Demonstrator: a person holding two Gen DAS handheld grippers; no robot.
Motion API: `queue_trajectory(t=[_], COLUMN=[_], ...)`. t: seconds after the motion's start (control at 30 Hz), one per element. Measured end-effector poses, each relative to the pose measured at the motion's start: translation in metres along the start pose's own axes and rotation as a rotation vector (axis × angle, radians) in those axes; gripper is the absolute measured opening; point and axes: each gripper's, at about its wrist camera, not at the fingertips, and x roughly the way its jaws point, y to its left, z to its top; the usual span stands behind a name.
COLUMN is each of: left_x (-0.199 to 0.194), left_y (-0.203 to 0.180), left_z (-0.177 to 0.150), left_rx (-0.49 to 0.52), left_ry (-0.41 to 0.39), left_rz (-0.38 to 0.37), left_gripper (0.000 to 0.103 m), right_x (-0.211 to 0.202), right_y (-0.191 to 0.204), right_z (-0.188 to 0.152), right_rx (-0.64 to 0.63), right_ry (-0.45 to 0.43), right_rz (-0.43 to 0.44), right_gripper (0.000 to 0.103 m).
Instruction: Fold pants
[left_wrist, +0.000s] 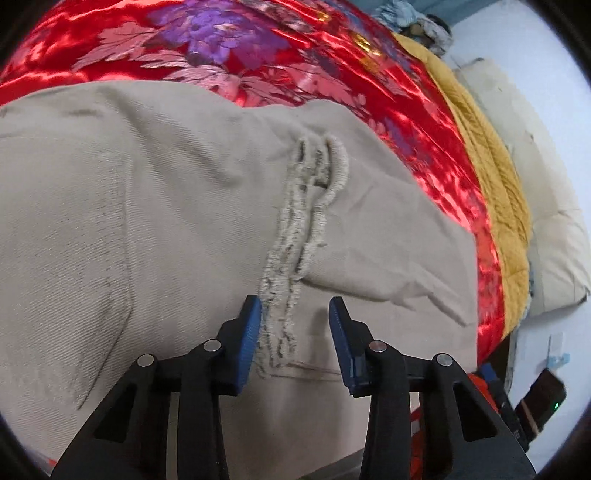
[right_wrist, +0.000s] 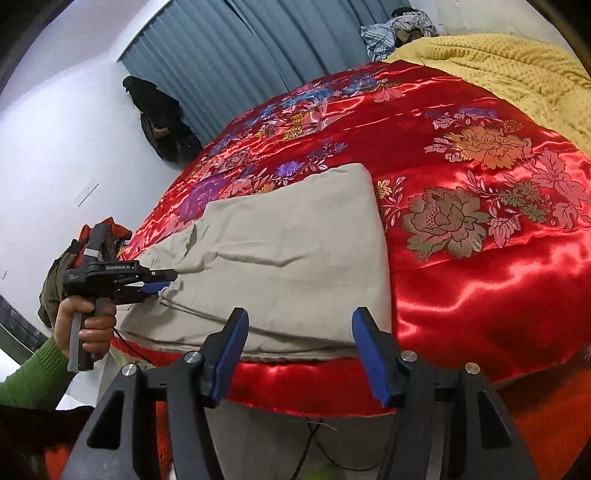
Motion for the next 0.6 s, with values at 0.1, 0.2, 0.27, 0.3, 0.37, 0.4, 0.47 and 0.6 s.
queue_trajectory(t=[0.1, 0.2, 0.27, 0.3, 0.37, 0.4, 0.47, 0.6], left_x=[0.000, 0.013, 0.014, 0.010, -0.005, -0.018, -0.034, -0.034], left_y=[-0.002, -0.019, -0.025, -0.027, -0.029, -0.031, -0.029, -0.021], left_z=[-0.003, -0.003, -0.006, -0.007, -0.010, -0.013, -0.017, -0.018], left_rx=[-0.017, 0.066, 0.103, 0.101, 0.102, 0.091, 0.076, 0.074], left_ry=[-0.006, 0.007, 0.003, -0.008, -0.031, -0.045, -0.050, -0.032], left_rz=[0.012, 0.116, 0.159, 0.154, 0.108, 0.046, -0.036, -0.030], left_gripper=[0.044, 0.029, 0.005, 0.004, 0.003, 0.003, 0.003, 0.003], right_x=[-0.006, -0.010, -0.012, -0.014, -0.014, -0.011, 0.001, 0.023], right_y=[-0.004, -0.006, -0.007, -0.007, -0.002, 0.002, 0.009, 0.019], right_z=[-0.001, -0.002, -0.001, -0.001, -0.001, -0.002, -0.008, -0.013], right_rx=[0.016, 0.028, 0.030, 0.024, -0.023, -0.058, -0.116, -0.199], right_ry=[-0.023, -0.040, -0.049, -0.054, -0.037, -0.010, 0.062, 0.138], right_rz=[-0.003, -0.007, -0.019, -0.044, -0.151, -0.210, -0.266, -0.280], right_gripper=[0.059, 0.059, 0.059, 0.059, 0.059, 0.059, 0.063, 0.063])
